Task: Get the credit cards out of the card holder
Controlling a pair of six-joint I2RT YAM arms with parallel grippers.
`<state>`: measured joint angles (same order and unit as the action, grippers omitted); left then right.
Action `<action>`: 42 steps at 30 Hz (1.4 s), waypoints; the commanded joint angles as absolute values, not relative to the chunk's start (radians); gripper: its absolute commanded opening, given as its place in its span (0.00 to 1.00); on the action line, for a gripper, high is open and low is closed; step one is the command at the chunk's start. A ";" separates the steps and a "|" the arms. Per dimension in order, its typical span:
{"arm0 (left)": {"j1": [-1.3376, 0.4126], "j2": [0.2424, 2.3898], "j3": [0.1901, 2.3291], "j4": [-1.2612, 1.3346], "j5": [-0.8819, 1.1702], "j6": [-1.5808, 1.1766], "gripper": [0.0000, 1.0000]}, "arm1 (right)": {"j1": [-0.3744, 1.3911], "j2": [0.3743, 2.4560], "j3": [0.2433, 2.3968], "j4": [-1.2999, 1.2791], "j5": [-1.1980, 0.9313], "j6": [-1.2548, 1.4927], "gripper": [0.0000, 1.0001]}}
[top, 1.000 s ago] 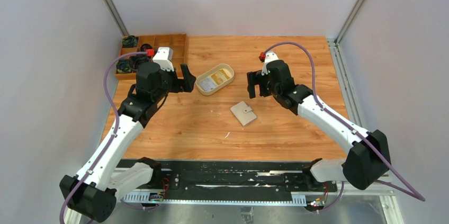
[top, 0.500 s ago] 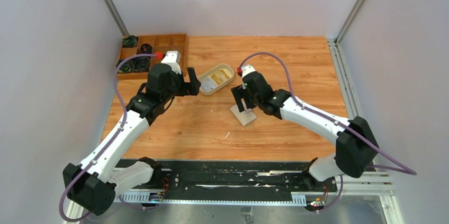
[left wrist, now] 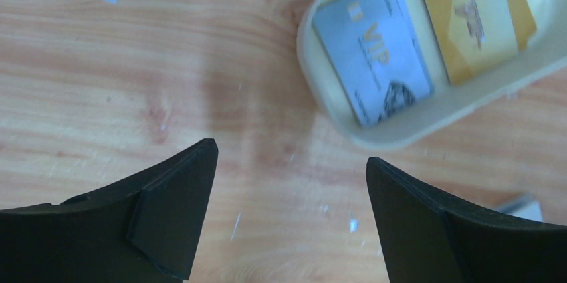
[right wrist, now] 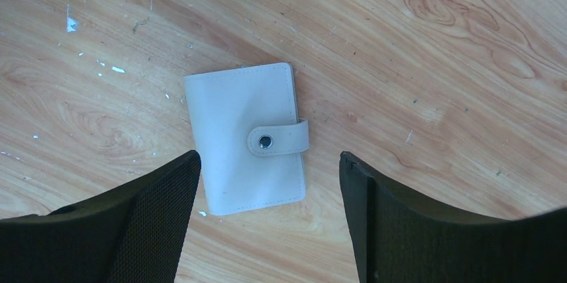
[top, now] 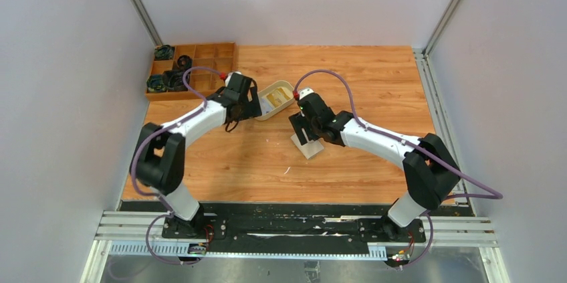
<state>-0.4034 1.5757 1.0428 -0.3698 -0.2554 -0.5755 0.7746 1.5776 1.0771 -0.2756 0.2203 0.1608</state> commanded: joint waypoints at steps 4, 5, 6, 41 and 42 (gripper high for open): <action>-0.371 1.779 1.189 -0.366 -0.317 -0.720 0.86 | 0.780 1.569 1.059 -0.274 0.218 0.150 0.79; -0.371 1.790 1.195 -0.359 -0.320 -0.731 0.84 | 0.781 1.568 1.053 -0.273 0.216 0.151 0.79; -0.371 1.800 1.199 -0.357 -0.323 -0.741 0.82 | 0.782 1.566 1.048 -0.274 0.215 0.152 0.79; -0.371 2.011 1.431 -0.406 -0.294 -0.691 0.00 | 0.760 1.597 1.022 -0.246 0.207 0.142 0.81; -0.372 2.019 1.441 -0.410 -0.291 -0.682 0.00 | 0.759 1.596 1.021 -0.247 0.205 0.143 0.81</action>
<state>-0.3710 1.9766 1.3785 -0.4080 -0.3164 -0.7250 0.7696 1.5822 1.0344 -0.2462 0.2089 0.1520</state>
